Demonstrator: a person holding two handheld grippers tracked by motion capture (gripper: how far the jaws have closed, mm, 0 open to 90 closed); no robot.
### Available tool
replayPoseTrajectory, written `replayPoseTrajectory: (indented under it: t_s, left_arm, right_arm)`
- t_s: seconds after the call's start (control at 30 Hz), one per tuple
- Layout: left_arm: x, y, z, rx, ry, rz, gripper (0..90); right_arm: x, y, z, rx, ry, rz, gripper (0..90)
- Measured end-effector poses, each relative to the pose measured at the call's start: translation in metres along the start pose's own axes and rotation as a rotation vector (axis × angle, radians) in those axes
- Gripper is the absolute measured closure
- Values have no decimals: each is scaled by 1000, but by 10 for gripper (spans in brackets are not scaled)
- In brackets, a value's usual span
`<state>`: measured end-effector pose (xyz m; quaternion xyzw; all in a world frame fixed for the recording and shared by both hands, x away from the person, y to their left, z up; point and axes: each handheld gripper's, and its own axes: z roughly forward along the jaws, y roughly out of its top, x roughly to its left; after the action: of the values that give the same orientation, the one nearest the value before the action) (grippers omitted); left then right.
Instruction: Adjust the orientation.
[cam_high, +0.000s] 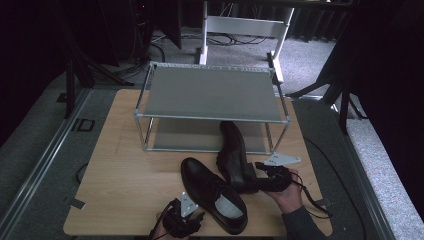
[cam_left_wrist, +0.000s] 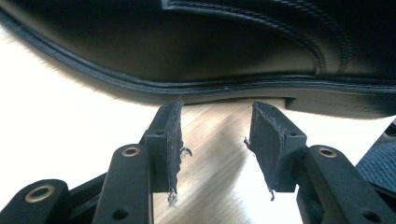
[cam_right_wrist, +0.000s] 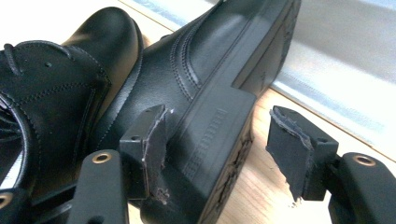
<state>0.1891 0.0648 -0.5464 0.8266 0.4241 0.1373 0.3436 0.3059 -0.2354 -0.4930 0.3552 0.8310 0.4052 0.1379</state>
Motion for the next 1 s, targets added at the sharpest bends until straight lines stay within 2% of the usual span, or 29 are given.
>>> replayPoseTrajectory:
  t_s: [0.27, 0.4, 0.47, 0.77, 0.87, 1.0]
  left_arm:
    - [3, 0, -2, -10, 7, -5, 532]
    - [4, 0, -4, -15, 14, -5, 531]
    - [5, -1, -5, -15, 17, -8, 532]
    - [4, -2, -5, -14, 15, -7, 531]
    - [4, -2, -4, -16, 14, -9, 530]
    - [3, -2, -2, -13, 12, -5, 531]
  right_arm:
    - [0, 0, 0, -1, -4, -4, 374]
    - [-1, 0, 0, 6, 29, -1, 456]
    - [-1, 1, 0, 9, 35, 2, 460]
    - [-4, 0, -5, 7, 9, 9, 474]
    - [-9, -3, -7, -10, 19, 38, 481]
    - [-13, -6, -14, -28, -5, 46, 503]
